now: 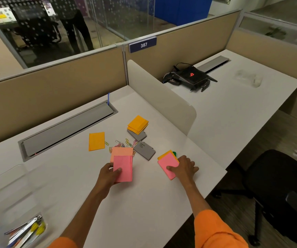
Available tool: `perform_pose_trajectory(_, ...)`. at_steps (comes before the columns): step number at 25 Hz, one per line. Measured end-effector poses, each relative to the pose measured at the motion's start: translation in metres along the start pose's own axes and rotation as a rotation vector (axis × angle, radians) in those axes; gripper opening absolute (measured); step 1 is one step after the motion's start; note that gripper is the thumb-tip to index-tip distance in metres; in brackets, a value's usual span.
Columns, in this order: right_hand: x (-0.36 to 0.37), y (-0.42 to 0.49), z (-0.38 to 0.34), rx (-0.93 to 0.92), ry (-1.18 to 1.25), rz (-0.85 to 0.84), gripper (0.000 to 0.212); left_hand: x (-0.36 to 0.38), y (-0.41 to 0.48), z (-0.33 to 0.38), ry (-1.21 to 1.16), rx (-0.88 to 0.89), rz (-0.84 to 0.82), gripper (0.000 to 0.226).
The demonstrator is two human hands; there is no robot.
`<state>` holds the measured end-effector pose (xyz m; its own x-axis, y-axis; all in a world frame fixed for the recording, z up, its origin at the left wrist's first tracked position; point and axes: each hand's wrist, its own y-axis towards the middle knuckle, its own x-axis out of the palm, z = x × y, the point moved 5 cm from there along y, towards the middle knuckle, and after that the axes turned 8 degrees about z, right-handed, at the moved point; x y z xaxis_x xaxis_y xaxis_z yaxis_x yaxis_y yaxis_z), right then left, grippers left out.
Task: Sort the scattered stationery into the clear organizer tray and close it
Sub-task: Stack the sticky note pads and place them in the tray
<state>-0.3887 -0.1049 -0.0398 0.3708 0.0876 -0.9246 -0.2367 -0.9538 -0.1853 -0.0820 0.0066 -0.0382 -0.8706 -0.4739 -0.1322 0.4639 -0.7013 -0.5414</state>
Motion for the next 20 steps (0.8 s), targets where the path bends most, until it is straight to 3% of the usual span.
perform_pose_trajectory(6,-0.002,0.008,-0.011,-0.099,0.187,-0.133,0.025,-0.008,-0.01,0.007,-0.061,0.036,-0.031,0.027)
perform_pose_trajectory(10,-0.022,-0.012,-0.063,-0.176,0.493,-0.235,0.02,-0.016,-0.007,0.003,-0.087,0.02,0.024,0.029)
perform_pose_trajectory(13,-0.015,-0.037,-0.102,-0.103,0.777,-0.404,0.017,-0.018,-0.009,0.004,-0.09,-0.005,0.04,0.025)
perform_pose_trajectory(16,0.004,-0.061,-0.128,-0.059,0.834,-0.507,0.022,-0.018,-0.01,0.006,-0.14,-0.03,0.022,0.022)
perform_pose_trajectory(20,0.026,-0.08,-0.155,-0.138,0.786,-0.478,0.017,-0.022,-0.013,0.011,-0.228,-0.056,-0.002,0.02)
